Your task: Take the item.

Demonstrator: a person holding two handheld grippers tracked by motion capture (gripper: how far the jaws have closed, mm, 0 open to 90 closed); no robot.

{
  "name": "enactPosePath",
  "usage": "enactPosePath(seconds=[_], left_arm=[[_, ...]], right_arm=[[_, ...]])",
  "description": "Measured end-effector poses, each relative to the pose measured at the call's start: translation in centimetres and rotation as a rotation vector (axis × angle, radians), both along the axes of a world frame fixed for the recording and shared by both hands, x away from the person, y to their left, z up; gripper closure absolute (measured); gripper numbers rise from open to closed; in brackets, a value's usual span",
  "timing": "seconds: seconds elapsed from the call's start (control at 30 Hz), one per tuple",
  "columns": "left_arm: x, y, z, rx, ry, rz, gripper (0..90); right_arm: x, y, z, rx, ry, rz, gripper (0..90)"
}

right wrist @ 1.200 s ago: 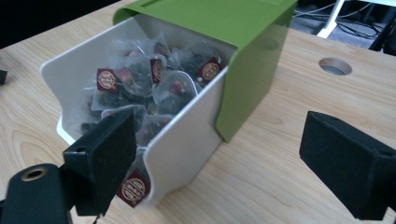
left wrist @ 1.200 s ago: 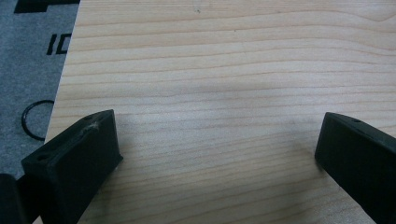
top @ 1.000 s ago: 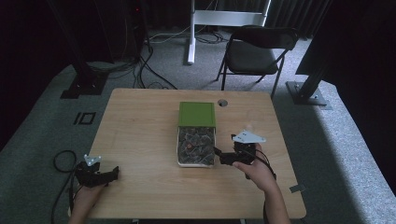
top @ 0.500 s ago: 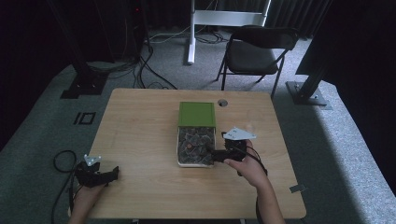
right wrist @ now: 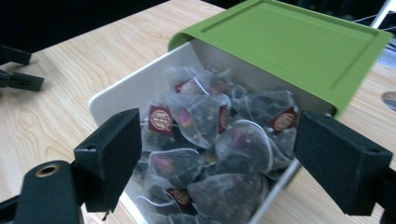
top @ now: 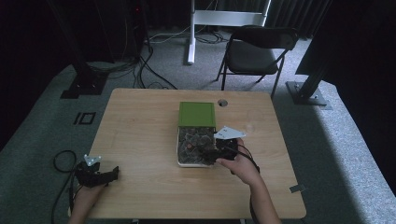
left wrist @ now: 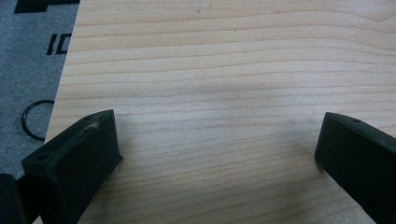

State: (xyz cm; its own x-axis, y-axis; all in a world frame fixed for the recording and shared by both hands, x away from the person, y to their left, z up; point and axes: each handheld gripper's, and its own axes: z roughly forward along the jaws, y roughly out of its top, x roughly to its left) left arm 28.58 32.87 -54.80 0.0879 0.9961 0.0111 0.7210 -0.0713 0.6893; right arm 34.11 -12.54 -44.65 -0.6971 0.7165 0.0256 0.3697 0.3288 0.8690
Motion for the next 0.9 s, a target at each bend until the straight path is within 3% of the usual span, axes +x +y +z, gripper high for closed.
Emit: enactPosePath(seconds=[0.27,0.4,0.5,0.7,0.9], left_arm=[[0.0,0.0,0.0,0.0,0.0,0.0,0.3],[0.0,0.0,0.0,0.0,0.0,0.0,0.3],[0.0,0.0,0.0,0.0,0.0,0.0,0.3],[0.0,0.0,0.0,0.0,0.0,0.0,0.3],[0.0,0.0,0.0,0.0,0.0,0.0,0.3]], right_arm=[[0.3,1.1,0.0,0.006,0.005,0.016,16.2],[0.5,1.7,-0.2,-0.003,0.013,0.021,20.0],[0.7,2.2,-0.3,-0.013,0.015,0.019,27.5],[0.9,2.8,-0.5,-0.043,0.01,0.004,30.7],[1.1,3.2,-0.8,-0.041,0.023,-0.012,36.7]])
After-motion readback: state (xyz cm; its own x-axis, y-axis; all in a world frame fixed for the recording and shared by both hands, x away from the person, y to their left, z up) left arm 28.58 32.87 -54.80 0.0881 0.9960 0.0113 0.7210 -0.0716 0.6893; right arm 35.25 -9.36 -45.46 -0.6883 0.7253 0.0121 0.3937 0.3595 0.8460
